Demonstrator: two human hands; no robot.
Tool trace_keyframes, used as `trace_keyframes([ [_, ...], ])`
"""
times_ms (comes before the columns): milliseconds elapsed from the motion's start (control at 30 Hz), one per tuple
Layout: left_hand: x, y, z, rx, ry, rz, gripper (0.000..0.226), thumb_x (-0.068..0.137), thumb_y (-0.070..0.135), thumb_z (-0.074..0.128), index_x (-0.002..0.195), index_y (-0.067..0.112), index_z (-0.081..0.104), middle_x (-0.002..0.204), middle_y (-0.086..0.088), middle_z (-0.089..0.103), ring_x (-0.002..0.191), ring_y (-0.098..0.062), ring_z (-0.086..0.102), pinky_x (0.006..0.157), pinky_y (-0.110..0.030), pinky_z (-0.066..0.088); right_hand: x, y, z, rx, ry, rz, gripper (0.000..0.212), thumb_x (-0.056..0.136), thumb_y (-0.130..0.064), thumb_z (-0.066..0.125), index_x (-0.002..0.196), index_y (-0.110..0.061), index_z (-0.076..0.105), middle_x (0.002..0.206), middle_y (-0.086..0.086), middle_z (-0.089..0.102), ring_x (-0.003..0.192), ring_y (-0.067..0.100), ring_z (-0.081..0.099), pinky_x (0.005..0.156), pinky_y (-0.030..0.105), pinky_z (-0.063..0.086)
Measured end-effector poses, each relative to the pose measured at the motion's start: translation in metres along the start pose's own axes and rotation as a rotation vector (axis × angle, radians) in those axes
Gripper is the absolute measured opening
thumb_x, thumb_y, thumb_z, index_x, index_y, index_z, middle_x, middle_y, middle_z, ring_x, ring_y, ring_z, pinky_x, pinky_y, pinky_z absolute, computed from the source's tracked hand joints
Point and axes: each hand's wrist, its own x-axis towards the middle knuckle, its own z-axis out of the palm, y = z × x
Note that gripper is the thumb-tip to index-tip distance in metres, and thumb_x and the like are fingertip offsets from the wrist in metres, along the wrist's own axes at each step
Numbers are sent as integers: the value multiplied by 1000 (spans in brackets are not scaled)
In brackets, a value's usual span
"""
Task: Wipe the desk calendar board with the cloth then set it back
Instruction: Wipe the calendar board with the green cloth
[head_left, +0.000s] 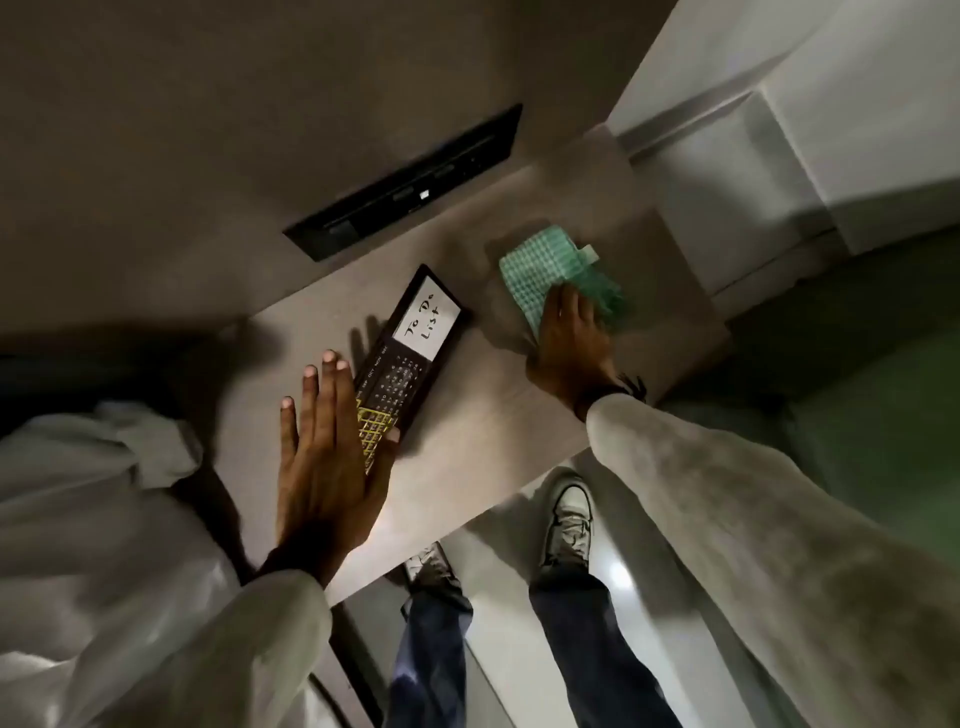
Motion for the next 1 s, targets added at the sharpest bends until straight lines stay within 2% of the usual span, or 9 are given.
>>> trace_keyframes([
  [133,0,0,3,23,70,-15,83,102,51,40,168,6,13,176,-16,16,164,-35,15,133,-52,14,2,4,6,-115,95,-56,76,75,-10,69,141,5,33,135,25,44,124,44,44,92,52,53],
  [200,0,-1,3,5,52,18,86,101,51,42,168,5,12,176,-17,15,164,-37,14,132,-54,16,3,7,8,-12,120,-46,62,77,-2,61,136,3,41,135,27,46,122,46,46,92,52,53],
  [300,-2,-11,-4,-3,16,85,95,98,50,53,168,4,9,177,-17,10,164,-38,9,132,-56,13,-3,6,4,416,126,155,40,80,-6,60,120,-1,60,122,24,62,110,44,61,83,43,53],
  [400,-1,-21,-12,18,-5,129,107,92,56,62,167,3,8,177,-17,8,164,-39,8,131,-56,11,-31,-5,10,778,122,342,13,80,-4,60,88,-3,69,87,16,71,85,33,69,58,23,42],
  [533,8,-33,-7,59,-8,200,123,81,63,70,168,8,3,177,-14,5,163,-39,8,129,-56,13,-72,-43,27,1281,-67,527,7,81,7,55,79,7,62,74,17,56,69,29,57,57,36,44],
  [600,12,-36,-2,61,-8,228,130,77,62,75,169,14,-5,178,-5,-5,165,-35,4,131,-53,11,-84,-68,30,1465,-82,503,8,79,13,53,78,7,58,72,17,49,67,24,46,54,34,37],
  [700,19,-37,3,66,3,261,131,76,62,76,169,18,-7,179,-8,-1,165,-34,5,132,-53,12,-89,-96,28,1500,-81,391,7,76,14,56,83,15,58,71,14,52,63,17,45,51,25,34],
  [900,21,-39,7,48,31,291,125,78,58,77,169,10,6,178,-14,10,165,-36,9,131,-57,18,-87,-124,35,1461,-89,316,17,72,-3,78,80,-16,70,72,-9,71,66,4,65,55,13,52],
  [1000,21,-40,8,32,50,301,121,80,52,81,168,6,12,177,-15,12,164,-38,11,130,-58,18,-80,-127,38,1430,-10,348,12,76,-13,80,81,-5,74,69,0,69,50,-7,57,49,13,48],
])
